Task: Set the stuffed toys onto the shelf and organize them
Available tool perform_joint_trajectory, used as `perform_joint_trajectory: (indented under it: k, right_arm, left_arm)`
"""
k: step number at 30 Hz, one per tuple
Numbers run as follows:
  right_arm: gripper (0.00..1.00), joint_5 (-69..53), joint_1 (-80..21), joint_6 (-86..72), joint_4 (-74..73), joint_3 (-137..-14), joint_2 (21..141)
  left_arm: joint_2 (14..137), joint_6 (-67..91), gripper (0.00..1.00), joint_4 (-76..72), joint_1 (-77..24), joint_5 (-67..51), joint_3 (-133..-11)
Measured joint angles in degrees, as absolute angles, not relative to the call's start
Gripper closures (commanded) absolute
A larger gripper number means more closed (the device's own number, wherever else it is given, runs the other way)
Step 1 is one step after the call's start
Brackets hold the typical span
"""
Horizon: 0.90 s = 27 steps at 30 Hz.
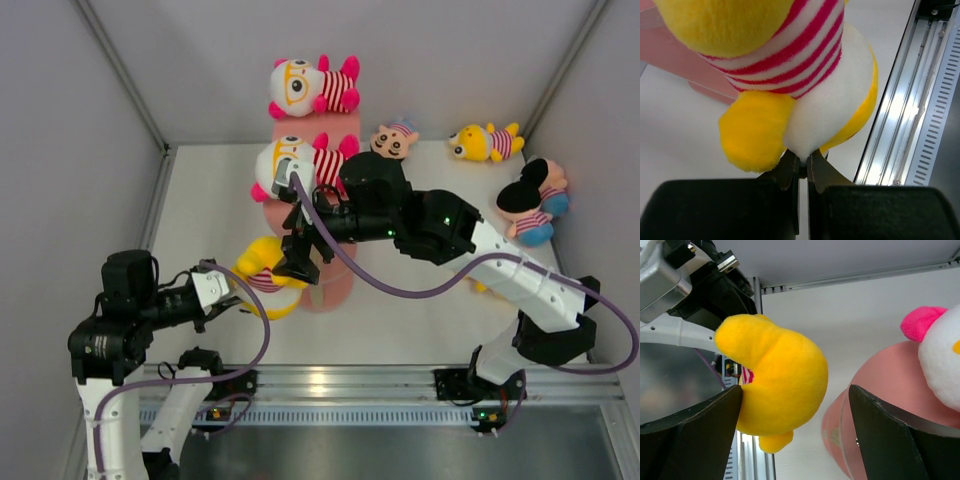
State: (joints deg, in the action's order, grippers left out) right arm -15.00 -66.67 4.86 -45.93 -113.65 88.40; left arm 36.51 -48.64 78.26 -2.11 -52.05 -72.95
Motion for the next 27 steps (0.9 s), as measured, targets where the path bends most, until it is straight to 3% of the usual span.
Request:
perform_joint_trajectory:
  k: [8,10,11,13,14,15,18,19,20,22,23,25,27]
  right_arm:
    - [0.18,-18.1,-67.1,4.8,-47.0,-115.0,90.1]
    - [0.39,-18.5,-67.4,4.8,-47.1,-115.7,91.2]
    - [0.61,-18.6,-67.6,4.7,-47.2,-115.9,91.8]
    - [0.8,-18.5,-67.8,4.6,-47.2,-116.0,92.7]
    - [0.95,-18.4,-67.9,4.1,-47.3,-116.0,92.9]
    - [1.0,-18.2,-67.9,3.9,-47.2,-116.0,93.1]
    - [1.0,-17.3,-67.9,2.7,-47.1,-115.9,92.8]
    - [1.0,-16.8,-68.0,2.4,-46.9,-115.5,92.4]
    - [1.0,-16.4,-68.1,2.0,-46.5,-114.6,91.8]
    - [1.0,-15.3,-68.3,1.0,-46.3,-112.7,90.0]
    - [1.0,-14.7,-68.4,0.4,-46.4,-111.8,89.0]
    - [1.0,-13.1,-68.4,-0.5,-46.4,-110.2,86.7]
    - [1.0,-11.2,-68.5,-1.6,-46.5,-109.0,83.9]
  left_arm:
    - [36.5,-49.2,1.0,78.2,-2.2,-52.0,-72.9]
    - [36.5,-49.3,1.0,78.2,-2.2,-52.0,-73.0]
    - [36.5,-49.3,1.0,78.3,-2.2,-52.0,-73.0]
    - [36.5,-49.3,1.0,78.5,-2.2,-51.6,-73.0]
    - [36.5,-49.2,1.0,78.7,-2.2,-51.5,-73.0]
    - [36.5,-49.3,1.0,78.9,-2.2,-51.3,-73.0]
    - [36.5,-49.3,0.97,78.9,-2.2,-51.2,-73.1]
    - [36.5,-49.3,0.86,78.9,-2.2,-51.1,-73.1]
    - [36.5,-49.5,0.63,78.9,-2.2,-51.0,-73.2]
    - [36.5,-49.9,0.41,78.9,-2.2,-50.6,-73.5]
    - [36.5,-49.6,0.2,78.9,-2.3,-50.1,-73.8]
    - [36.5,-49.8,0.03,78.8,-2.3,-49.4,-74.7]
    - [36.5,-49.7,0.01,78.8,-2.3,-48.5,-75.8]
